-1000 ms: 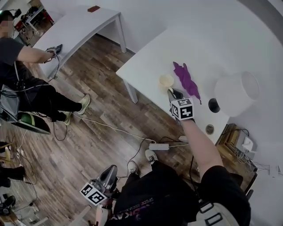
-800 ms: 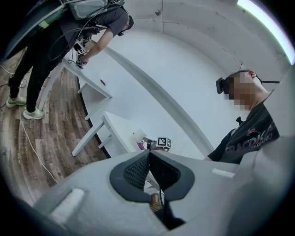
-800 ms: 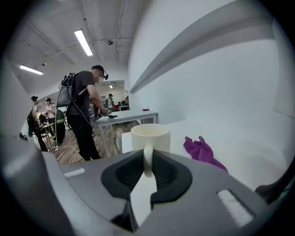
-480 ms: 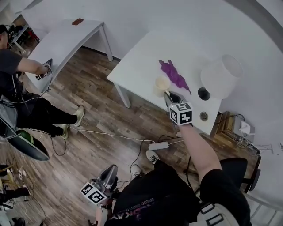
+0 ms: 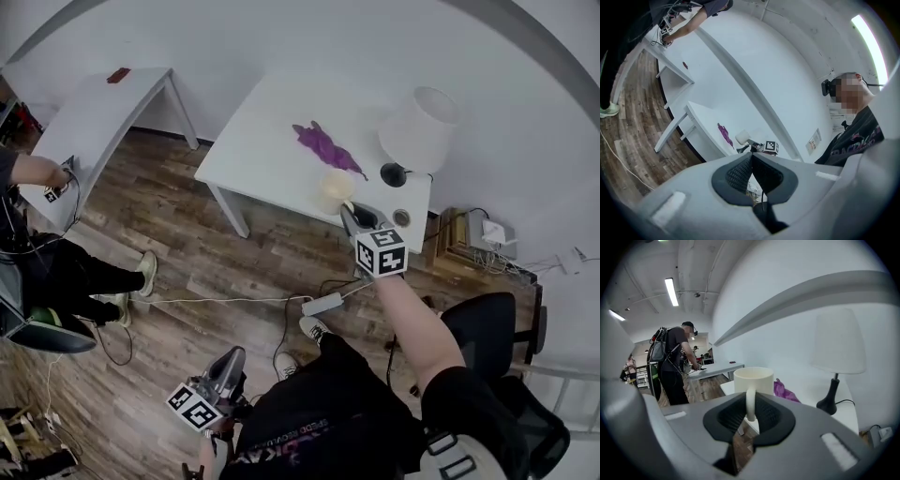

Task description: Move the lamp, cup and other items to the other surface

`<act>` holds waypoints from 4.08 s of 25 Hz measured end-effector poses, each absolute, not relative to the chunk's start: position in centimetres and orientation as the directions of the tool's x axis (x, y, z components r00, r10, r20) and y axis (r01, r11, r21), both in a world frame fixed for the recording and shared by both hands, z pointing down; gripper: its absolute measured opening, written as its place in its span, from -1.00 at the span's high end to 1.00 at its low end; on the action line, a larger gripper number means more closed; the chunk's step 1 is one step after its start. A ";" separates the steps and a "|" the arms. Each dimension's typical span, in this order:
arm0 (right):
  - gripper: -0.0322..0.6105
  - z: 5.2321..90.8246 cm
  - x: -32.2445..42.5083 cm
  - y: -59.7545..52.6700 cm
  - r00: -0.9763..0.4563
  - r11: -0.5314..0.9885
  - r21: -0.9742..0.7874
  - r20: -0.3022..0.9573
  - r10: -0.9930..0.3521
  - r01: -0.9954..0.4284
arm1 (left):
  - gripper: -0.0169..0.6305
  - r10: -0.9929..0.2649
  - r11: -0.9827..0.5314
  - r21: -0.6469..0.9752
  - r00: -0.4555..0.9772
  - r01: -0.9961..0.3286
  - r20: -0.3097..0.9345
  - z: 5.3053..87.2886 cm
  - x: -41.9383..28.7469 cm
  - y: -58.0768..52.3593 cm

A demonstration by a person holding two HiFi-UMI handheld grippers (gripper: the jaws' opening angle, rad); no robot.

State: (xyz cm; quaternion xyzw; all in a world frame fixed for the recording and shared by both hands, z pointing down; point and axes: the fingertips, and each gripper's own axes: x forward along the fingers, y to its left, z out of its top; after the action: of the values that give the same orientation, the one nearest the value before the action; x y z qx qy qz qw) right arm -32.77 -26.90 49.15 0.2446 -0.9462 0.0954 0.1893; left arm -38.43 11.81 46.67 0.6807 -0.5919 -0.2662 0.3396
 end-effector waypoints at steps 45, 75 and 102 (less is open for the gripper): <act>0.75 50.0 40.1 -9.9 -0.042 -0.010 -0.113 0.448 -0.893 -0.994 | 0.96 -0.492 -0.553 0.770 0.871 -0.318 0.006 45.2 0.0 4.7; 0.75 75.4 50.7 -17.0 -0.125 -0.030 -0.196 0.726 -0.677 -0.980 | 0.96 -0.503 -0.279 0.807 0.795 -0.521 0.339 51.2 10.3 1.9; 0.67 82.9 49.4 -12.5 -0.225 -0.009 -0.271 0.819 -0.528 -0.963 | 0.96 -0.503 -0.259 0.788 0.774 -0.559 0.384 51.8 10.8 4.4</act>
State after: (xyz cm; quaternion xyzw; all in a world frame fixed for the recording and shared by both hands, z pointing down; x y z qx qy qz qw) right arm 49.40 -12.49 82.93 0.5679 -0.6561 0.4267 0.2546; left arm 10.84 4.35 51.77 0.7930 -0.3347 0.0278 0.5084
